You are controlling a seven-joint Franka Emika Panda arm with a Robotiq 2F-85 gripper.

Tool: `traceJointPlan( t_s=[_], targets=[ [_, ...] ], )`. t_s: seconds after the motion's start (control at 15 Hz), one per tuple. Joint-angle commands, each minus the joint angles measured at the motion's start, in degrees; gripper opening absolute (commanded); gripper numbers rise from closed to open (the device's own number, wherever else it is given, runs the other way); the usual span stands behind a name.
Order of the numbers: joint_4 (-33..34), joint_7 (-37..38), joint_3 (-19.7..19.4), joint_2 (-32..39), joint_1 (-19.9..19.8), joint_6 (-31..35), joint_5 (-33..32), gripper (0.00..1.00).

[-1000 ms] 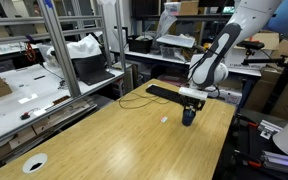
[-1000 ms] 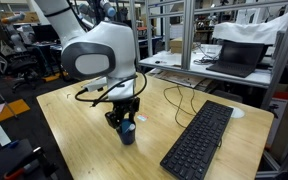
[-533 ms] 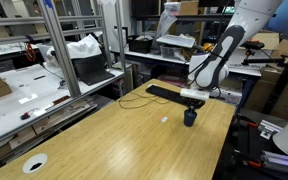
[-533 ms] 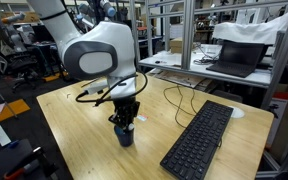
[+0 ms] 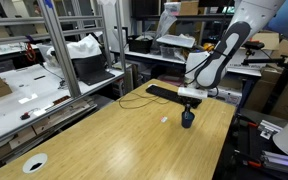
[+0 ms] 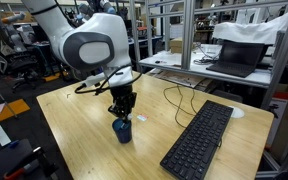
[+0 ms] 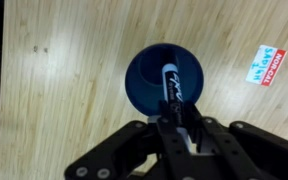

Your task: Remove the marker from the cup and put it on the table

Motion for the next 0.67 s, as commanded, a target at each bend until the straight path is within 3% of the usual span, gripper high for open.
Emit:
traceJointPlan(
  t_s=[0.0, 0.2, 0.33, 0.47, 0.6],
  targets=[
    [-1.3, 4.9, -2.2, -5.0, 2.8, -2.5, -6.0, 0.05],
    [-1.6, 12.2, -4.1, -9.3, 3.9, -5.2, -15.4, 0.05],
    [-1.4, 16.7, -3.3, -12.3, 2.5, -8.1, -21.5, 0.05],
    [-1.3, 18.6, -0.6, -15.1, 0.6, -10.2, -23.8, 0.05],
    [-1.0, 16.2, 2.6, -16.8, -0.9, -9.6, -20.1, 0.05]
  ],
)
